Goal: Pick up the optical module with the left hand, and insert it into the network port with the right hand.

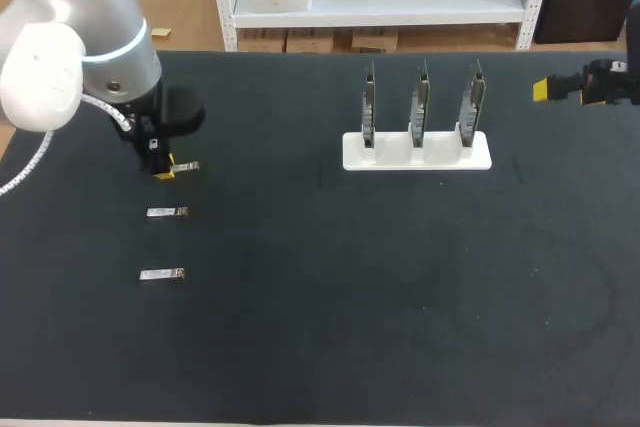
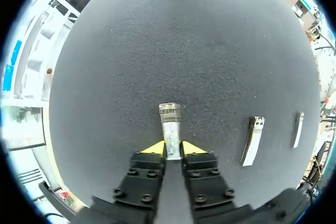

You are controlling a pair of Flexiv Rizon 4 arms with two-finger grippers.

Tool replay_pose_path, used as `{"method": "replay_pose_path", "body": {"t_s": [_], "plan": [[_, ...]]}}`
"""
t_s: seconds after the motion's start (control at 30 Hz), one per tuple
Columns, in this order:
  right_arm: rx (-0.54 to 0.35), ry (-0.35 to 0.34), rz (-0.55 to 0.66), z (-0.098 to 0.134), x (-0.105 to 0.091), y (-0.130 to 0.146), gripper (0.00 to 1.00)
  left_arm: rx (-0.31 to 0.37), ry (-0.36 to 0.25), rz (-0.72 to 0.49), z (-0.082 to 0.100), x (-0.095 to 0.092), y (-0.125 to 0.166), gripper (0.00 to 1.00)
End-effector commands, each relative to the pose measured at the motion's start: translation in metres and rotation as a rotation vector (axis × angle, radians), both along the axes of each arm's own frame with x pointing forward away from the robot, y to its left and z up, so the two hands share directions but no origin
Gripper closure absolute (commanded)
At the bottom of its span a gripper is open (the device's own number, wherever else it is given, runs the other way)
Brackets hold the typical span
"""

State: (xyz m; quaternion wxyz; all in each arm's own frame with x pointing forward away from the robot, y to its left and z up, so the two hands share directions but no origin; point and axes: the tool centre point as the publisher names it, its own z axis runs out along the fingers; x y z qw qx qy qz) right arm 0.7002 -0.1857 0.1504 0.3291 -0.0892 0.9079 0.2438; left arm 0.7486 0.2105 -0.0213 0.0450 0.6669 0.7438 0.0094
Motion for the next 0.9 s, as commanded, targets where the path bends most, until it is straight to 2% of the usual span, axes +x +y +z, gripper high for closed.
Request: {"method": "replay_pose_path", "body": {"t_s": [0.03, 0.2, 0.3, 0.47, 0.6, 0.67, 0.9], "plan": [[-0.002, -0.001, -0.003, 0.000, -0.001, 0.001, 0.00, 0.001, 0.000, 0.003, -0.003, 0.003, 0.001, 1.00], [-0.002, -0.001, -0.003, 0.000, -0.001, 0.001, 0.00, -0.011, -0.003, 0.032, -0.001, 0.006, 0.001, 1.00], [-0.002, -0.001, -0.003, 0.000, -0.001, 0.001, 0.00, -0.081, -0.021, 0.102, 0.008, 0.012, 0.000, 1.00], [-0.002, -0.001, -0.003, 0.000, -0.001, 0.001, 0.00, -0.339, -0.025, 0.427, 0.044, 0.031, 0.002, 1.00], [-0.002, -0.001, -0.003, 0.000, -0.001, 0.001, 0.00, -0.523, -0.058, 0.594, 0.080, 0.046, 0.007, 1.00], [-0.002, -0.001, -0.003, 0.000, -0.001, 0.001, 0.00, -0.604, -0.089, 0.650, 0.100, 0.053, 0.008, 1.00], [-0.002, -0.001, -0.003, 0.000, -0.001, 0.001, 0.00, -0.883, -0.298, 0.812, 0.173, 0.071, 0.014, 1.00]]}}
